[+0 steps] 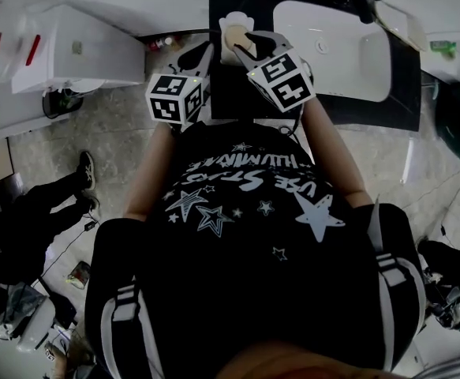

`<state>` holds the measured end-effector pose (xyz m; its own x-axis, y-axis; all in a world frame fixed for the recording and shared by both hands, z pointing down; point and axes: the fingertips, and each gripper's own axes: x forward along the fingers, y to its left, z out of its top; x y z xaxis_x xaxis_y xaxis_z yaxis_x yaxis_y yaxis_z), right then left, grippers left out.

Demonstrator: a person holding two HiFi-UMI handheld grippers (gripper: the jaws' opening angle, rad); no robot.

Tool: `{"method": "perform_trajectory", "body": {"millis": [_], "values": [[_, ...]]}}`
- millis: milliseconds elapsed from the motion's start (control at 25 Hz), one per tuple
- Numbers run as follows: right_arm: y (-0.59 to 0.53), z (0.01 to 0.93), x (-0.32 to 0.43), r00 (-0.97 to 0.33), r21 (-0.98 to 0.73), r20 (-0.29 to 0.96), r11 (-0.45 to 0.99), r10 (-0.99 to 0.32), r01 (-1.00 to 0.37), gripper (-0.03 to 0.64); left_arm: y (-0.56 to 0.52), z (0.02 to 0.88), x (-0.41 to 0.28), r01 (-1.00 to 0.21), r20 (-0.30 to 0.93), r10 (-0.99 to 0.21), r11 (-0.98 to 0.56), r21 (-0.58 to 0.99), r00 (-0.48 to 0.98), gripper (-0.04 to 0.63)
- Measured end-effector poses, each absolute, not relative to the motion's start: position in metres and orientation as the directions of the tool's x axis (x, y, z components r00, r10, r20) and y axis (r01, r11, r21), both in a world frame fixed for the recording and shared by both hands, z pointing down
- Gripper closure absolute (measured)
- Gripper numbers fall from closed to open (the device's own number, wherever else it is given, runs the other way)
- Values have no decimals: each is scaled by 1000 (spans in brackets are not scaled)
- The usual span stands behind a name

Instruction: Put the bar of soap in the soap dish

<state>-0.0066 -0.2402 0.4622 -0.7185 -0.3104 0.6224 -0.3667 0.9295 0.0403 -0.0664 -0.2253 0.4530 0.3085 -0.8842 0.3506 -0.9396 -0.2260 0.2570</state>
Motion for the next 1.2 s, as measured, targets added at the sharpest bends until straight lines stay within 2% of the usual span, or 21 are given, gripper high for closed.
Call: {"method": "perform_trajectory", "body": {"millis": [440,640,960,1200], "values": [[-197,451,1,-670,-20,611,838,-422,-546,513,-183,431,-75,-904,285,-870,-328,275,403,584],[-168,449,-17,-641,4,607,808,-470,-589,539,-156,424,-93,-883,258,-858,-371,287,444,584],[-120,446,-31,-566,40,609,734,-555,-678,565,-122,425,-106,-820,253,-787,-492,294,563,584],[-75,447,-31,-480,38,576,609,-661,-792,598,-87,426,-106,-741,239,-704,-600,301,668,584]]}}
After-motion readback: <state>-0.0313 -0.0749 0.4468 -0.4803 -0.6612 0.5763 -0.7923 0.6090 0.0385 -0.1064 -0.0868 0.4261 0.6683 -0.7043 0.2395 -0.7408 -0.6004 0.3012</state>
